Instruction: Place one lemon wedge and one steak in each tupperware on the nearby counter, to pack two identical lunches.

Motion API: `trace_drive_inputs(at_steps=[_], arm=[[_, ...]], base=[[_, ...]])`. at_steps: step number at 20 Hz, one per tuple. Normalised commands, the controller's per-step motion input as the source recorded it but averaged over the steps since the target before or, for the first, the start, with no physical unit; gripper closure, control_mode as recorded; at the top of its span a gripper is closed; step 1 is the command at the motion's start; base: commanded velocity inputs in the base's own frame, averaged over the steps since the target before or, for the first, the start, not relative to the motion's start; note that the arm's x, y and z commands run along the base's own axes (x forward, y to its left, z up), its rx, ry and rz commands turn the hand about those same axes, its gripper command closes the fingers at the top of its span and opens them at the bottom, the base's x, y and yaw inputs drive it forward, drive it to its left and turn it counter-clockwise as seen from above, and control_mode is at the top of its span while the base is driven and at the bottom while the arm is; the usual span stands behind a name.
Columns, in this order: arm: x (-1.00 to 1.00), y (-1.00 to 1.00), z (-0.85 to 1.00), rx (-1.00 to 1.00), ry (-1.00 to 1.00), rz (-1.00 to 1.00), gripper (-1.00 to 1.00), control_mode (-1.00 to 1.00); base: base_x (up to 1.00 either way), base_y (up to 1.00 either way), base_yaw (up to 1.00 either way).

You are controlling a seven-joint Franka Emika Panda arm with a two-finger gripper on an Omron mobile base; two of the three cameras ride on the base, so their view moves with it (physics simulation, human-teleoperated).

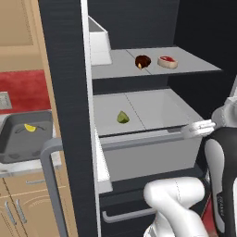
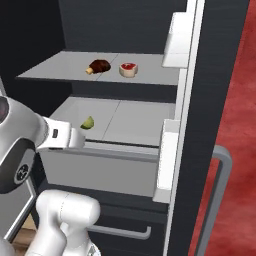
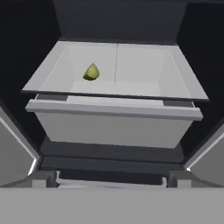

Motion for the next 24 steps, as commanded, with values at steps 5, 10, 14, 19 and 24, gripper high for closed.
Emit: trace_drive_inputs(at_steps=[5, 10, 14, 19, 24], arm=[[0.28, -0.7, 0.4, 0.0, 0.02, -0.11, -1.0, -1.0], [0.21, -0.27, 0.31, 0.03, 0.0, 0.0, -1.0, -1.0], [0.62, 0.0, 0.14, 0.01, 0.0, 0.0, -1.0, -1.0], [0.83, 0.0, 0.06, 0.01, -0.01, 0.0, -1.0, -1.0], [0.54, 0.0, 0.0, 0.0, -0.09, 0.0, -1.0, -1.0]], base=[[0.0, 0.0, 0.0], [0.0, 0.0, 0.0], [0.0, 0.0, 0.0], [0.0, 0.0, 0.0], [0.0, 0.0, 0.0]])
